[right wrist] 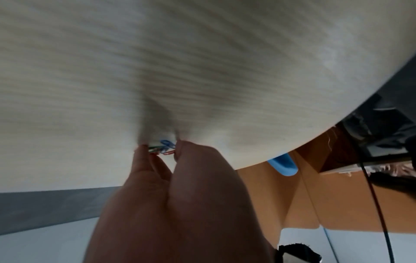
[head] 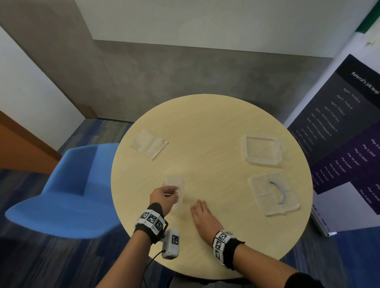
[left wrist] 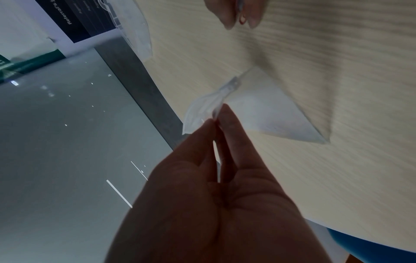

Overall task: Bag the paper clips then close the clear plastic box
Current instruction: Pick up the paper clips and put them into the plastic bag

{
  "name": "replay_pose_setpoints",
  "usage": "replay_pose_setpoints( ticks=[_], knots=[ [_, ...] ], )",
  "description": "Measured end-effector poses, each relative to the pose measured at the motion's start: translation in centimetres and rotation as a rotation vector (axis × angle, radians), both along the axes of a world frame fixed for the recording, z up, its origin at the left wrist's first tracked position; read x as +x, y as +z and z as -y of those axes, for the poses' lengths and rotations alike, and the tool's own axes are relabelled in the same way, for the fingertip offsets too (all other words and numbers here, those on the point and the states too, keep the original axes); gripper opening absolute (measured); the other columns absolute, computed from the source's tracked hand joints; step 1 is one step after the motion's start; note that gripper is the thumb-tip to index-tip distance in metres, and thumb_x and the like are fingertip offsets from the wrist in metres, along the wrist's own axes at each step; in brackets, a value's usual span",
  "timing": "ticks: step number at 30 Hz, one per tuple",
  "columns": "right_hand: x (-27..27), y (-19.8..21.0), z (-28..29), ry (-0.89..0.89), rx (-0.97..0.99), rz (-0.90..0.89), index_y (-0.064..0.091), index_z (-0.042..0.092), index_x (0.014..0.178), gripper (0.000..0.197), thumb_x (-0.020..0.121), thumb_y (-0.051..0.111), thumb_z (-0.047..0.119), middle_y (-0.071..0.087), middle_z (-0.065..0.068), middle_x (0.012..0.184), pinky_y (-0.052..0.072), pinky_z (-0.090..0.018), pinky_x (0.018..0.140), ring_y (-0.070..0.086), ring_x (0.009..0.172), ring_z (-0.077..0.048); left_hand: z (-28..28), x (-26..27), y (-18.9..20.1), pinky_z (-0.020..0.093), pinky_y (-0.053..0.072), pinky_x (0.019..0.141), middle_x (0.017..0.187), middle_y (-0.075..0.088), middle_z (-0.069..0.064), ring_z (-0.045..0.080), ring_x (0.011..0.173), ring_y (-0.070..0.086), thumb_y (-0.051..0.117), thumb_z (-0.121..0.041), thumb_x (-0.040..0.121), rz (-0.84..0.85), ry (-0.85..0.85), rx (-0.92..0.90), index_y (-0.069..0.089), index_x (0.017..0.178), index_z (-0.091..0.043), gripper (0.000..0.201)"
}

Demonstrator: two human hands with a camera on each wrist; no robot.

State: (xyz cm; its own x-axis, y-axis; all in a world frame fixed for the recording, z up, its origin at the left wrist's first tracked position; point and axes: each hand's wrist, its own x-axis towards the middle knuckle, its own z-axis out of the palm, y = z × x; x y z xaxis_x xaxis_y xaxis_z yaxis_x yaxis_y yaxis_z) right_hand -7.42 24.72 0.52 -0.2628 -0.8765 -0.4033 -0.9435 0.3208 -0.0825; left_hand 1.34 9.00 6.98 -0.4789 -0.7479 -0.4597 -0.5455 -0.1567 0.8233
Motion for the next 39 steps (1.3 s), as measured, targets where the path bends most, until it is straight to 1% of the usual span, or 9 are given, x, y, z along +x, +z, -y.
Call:
replay_pose_setpoints(
  ticks=[5,8,10,18,24,28,33,36,39],
  knots=[
    [-2.3,0.8,-0.6,0.210,0.011,-0.099,0.075,0.000,0.096,0.039,0.061,0.080,0.016,0.073,-0.016,0.101,0.057,-0.025,0.069,0.069,0.087,-0.026,-0.3,0.3,-0.4,0.029,0.055,0.079,0.086,0.073,0.005,0.027,0.085,0.073,0.064,-0.007,0.085,-0.001,0.027,0.007,0.076,0.101,-0.014,0.021],
    [-3.1,1.3,-0.7,0.223,0.070,-0.017,0.057,-0.011,0.110,0.028,0.090,0.040,-0.003,0.056,-0.025,0.111,0.053,-0.038,0.063,0.058,0.089,-0.036,-0.4,0.7,-0.7,0.029,0.056,0.079,0.088,0.075,0.008,0.027,0.085,0.074,0.064,-0.007,0.085,-0.011,0.038,0.016,0.075,0.101,-0.015,0.021],
    [-3.4,1.6,-0.3,0.289,0.047,-0.041,0.052,-0.012,0.110,0.026,0.092,0.033,-0.010,0.048,-0.026,0.112,0.045,-0.042,0.061,0.053,0.091,-0.041,-0.4,1.0,-0.8,0.033,0.058,0.082,0.088,0.075,0.010,0.027,0.084,0.074,0.064,-0.006,0.085,-0.022,0.045,0.018,0.075,0.098,-0.017,0.020],
    [-3.9,2.4,1.5,0.168,0.067,0.037,0.059,-0.002,0.096,0.019,0.092,0.042,-0.009,0.054,-0.025,0.113,0.041,-0.041,0.071,0.055,0.102,-0.038,-0.2,2.4,-1.0,0.042,0.059,0.088,0.087,0.075,0.011,0.031,0.085,0.074,0.066,-0.003,0.083,-0.070,0.118,0.050,0.075,0.091,-0.018,0.019],
    [-5.0,2.2,4.2,0.016,0.162,0.052,0.057,-0.006,0.118,0.026,0.095,0.047,0.002,0.055,-0.027,0.127,0.039,-0.040,0.099,0.054,0.117,-0.038,-0.1,2.7,-1.1,0.044,0.059,0.089,0.088,0.076,0.009,0.030,0.084,0.074,0.068,-0.005,0.081,-0.062,0.142,0.060,0.075,0.084,-0.024,0.021],
    [-7.8,2.9,5.3,-0.245,-0.044,0.124,0.073,0.001,0.092,0.014,0.084,0.062,0.004,0.073,-0.016,0.098,0.052,-0.034,0.086,0.067,0.095,-0.030,-0.2,2.8,-1.2,0.044,0.060,0.088,0.086,0.076,0.009,0.030,0.084,0.074,0.068,-0.005,0.081,-0.058,0.143,0.070,0.075,0.082,-0.024,0.020],
    [-11.7,2.2,3.5,-1.015,-0.273,0.769,0.077,0.006,0.089,0.023,0.066,0.077,0.006,0.070,-0.004,0.084,0.055,-0.022,0.069,0.067,0.079,-0.018,-0.3,2.6,-1.4,0.043,0.059,0.088,0.084,0.076,0.010,0.030,0.081,0.074,0.068,-0.004,0.082,-0.057,0.158,0.088,0.074,0.081,-0.024,0.021],
    [-11.8,1.7,2.2,-1.368,-0.309,1.469,0.067,-0.006,0.088,0.007,0.084,0.062,-0.005,0.060,-0.016,0.080,0.058,-0.021,0.058,0.061,0.074,-0.021,-0.4,2.5,-1.6,0.043,0.059,0.088,0.083,0.075,0.010,0.031,0.082,0.074,0.068,-0.004,0.082,-0.051,0.160,0.089,0.074,0.080,-0.025,0.022],
    [-11.3,1.6,1.5,-1.444,-0.249,1.790,0.058,-0.008,0.109,0.026,0.090,0.041,-0.007,0.052,-0.014,0.078,0.058,-0.023,0.056,0.054,0.075,-0.023,-0.5,2.1,-1.6,0.042,0.060,0.087,0.084,0.076,0.010,0.031,0.082,0.075,0.068,-0.005,0.083,-0.046,0.138,0.085,0.075,0.082,-0.025,0.021]
  ],
)
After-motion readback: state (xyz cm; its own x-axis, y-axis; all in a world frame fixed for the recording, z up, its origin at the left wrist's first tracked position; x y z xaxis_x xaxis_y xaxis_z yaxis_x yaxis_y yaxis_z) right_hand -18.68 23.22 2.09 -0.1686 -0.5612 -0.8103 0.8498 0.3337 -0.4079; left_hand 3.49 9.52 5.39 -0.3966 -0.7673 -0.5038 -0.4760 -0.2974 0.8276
